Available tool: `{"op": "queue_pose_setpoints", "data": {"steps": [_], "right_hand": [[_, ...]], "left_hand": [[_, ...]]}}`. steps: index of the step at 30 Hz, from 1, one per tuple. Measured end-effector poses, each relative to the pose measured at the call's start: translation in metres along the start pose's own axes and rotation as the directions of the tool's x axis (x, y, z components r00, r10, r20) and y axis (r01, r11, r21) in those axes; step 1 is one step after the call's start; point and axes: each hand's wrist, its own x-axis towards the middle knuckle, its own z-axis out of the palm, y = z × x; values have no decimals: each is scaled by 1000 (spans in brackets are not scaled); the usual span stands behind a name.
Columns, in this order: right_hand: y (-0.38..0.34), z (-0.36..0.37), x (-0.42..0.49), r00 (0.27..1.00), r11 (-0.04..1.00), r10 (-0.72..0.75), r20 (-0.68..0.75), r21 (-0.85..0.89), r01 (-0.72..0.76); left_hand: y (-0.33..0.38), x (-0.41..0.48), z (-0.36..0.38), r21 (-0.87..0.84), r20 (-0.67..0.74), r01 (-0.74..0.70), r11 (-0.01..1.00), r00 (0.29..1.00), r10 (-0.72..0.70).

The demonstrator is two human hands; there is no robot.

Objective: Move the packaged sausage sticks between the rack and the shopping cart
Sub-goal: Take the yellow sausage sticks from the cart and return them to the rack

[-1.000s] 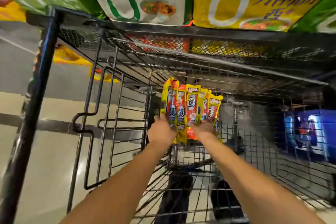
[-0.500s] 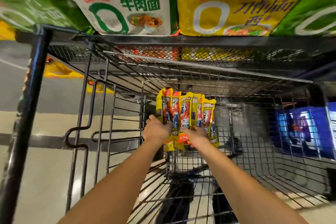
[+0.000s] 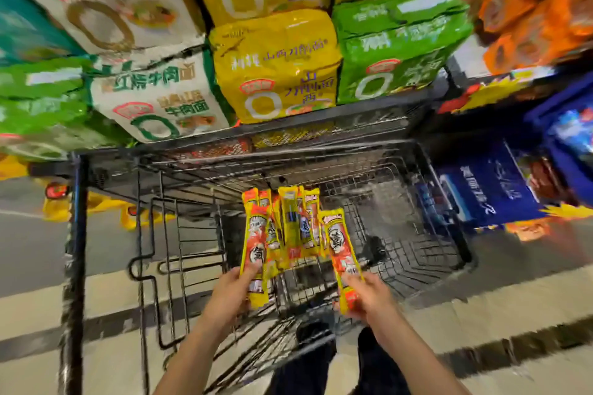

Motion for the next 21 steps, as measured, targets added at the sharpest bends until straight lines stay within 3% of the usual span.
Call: {"op": "queue_pose_setpoints", "data": {"steps": [7,10,12,17,21], "right_hand": [[7,-95,-64,985,994,-78,-153,66,89],[16,-149,-83,964,982,-89,-249,142,127],[25,-188,-93,953,965,-69,-296,220,139],[54,-293,-121,902,905,15,-432,390,172],[76,-380,-141,855,799,98,-509,552,238]], "left_hand": [[29,-47,85,121,148,-108,987,985,90],[36,-49,128,287,156,-131,949,984,89],[44,-52,161,330,151,-113,937,986,66],[76,-99,287,330,310,-137,934,950,30],[75,-115,394,336,341,-142,931,940,20]]}}
